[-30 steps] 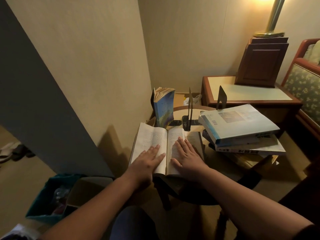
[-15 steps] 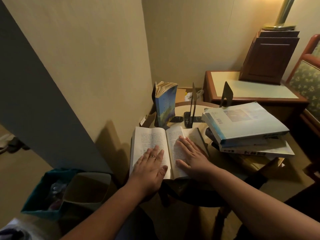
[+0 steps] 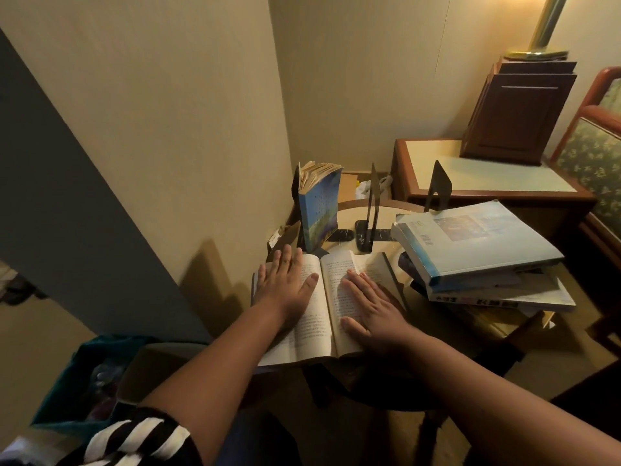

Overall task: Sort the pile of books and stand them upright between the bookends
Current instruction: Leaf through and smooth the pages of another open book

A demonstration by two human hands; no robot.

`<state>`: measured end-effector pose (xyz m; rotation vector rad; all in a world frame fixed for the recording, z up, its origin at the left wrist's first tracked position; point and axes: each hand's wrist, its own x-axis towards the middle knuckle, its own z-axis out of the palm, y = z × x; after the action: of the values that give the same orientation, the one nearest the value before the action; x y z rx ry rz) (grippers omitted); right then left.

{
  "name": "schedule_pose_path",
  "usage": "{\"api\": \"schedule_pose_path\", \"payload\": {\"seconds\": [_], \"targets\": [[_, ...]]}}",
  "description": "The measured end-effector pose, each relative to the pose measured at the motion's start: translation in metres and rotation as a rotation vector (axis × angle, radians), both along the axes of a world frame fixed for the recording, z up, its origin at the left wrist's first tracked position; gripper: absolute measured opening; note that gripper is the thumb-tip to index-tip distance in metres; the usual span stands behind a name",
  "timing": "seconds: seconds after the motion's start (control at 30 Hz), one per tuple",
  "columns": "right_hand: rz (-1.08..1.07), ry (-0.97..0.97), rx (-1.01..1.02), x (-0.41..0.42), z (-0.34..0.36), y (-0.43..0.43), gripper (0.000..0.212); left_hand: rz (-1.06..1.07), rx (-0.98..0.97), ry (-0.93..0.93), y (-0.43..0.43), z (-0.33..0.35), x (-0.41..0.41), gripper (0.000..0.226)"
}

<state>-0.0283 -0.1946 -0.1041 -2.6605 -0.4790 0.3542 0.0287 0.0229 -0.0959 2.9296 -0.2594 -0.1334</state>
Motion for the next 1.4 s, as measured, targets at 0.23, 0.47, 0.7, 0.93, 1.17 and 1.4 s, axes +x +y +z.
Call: {"api": "schedule_pose_path", "payload": {"seconds": [0.23, 0.47, 0.7, 0.93, 1.17, 1.4], "targets": [[-0.006, -0.028, 0.045, -0.007, 0.002, 0.000, 0.085, -0.222, 0.005, -0.045, 0.010, -0.012, -0.057, 0.081], [-0.091, 0.056, 0.113, -0.014, 0.010, 0.004, 0.086, -0.242, -0.044, -0.053, 0.019, -0.022, -0.085, 0.077], [-0.267, 0.020, 0.391, -0.020, 0.017, 0.012, 0.088, -0.057, -0.184, 0.091, 0.006, -0.007, -0.070, 0.062], [-0.316, -0.131, 0.627, -0.028, 0.032, 0.017, 0.062, -0.041, -0.357, -0.050, 0.001, 0.015, -0.068, 0.059], [-0.081, -0.274, 0.251, -0.026, 0.049, 0.024, 0.043, -0.105, -0.533, -0.281, -0.019, 0.047, -0.069, 0.057], [0.097, -0.322, -0.135, -0.022, 0.042, 0.022, 0.057, -0.098, -0.276, -0.233, -0.011, 0.044, -0.064, 0.051]]}}
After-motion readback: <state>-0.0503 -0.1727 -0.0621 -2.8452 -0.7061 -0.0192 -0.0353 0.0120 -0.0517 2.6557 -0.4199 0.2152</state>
